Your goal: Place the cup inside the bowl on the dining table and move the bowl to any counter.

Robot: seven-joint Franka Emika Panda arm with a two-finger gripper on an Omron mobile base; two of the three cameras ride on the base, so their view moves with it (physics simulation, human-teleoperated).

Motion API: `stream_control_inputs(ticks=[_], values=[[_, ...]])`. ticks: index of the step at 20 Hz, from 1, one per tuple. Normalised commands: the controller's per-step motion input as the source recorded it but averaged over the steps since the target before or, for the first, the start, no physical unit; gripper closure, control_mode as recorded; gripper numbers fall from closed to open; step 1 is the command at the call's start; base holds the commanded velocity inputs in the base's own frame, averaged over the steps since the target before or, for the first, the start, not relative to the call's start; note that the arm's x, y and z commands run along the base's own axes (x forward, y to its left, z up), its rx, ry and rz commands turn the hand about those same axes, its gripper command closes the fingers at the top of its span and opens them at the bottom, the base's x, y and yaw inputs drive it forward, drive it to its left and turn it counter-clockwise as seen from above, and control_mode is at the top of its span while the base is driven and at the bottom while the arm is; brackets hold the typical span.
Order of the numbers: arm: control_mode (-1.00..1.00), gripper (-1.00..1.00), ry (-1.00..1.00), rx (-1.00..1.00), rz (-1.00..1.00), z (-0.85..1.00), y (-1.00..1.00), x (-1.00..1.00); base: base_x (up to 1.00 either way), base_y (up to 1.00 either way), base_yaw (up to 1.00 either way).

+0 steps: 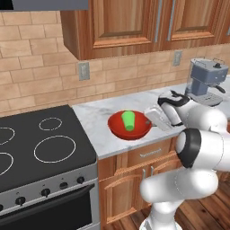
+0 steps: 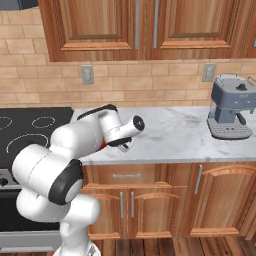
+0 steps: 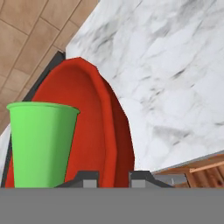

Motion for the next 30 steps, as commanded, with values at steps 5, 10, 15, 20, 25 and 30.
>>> stream_control_inputs(ticks=[5, 10, 15, 20, 25, 30], values=[[-1.00, 1.00, 0.00, 0.00, 0.00, 0.02, 0.00, 0.38, 0.00, 0.00, 0.00], [-1.00, 1.00, 0.00, 0.00, 0.01, 0.00, 0.00, 0.46, 0.00, 0.00, 0.00], [-1.00, 1.00, 0.00, 0.00, 0.00, 0.00, 0.00, 0.62, 0.00, 0.00, 0.00], [-1.00, 1.00, 0.00, 0.00, 0.00, -0.02, 0.00, 0.49, 0.00, 0.00, 0.00], [-1.00, 1.00, 0.00, 0.00, 0.00, -0.04, 0.00, 0.02, 0.00, 0.00, 0.00], [-1.00, 1.00, 0.00, 0.00, 0.00, -0.32, 0.00, 0.00, 0.00, 0.00, 0.00]])
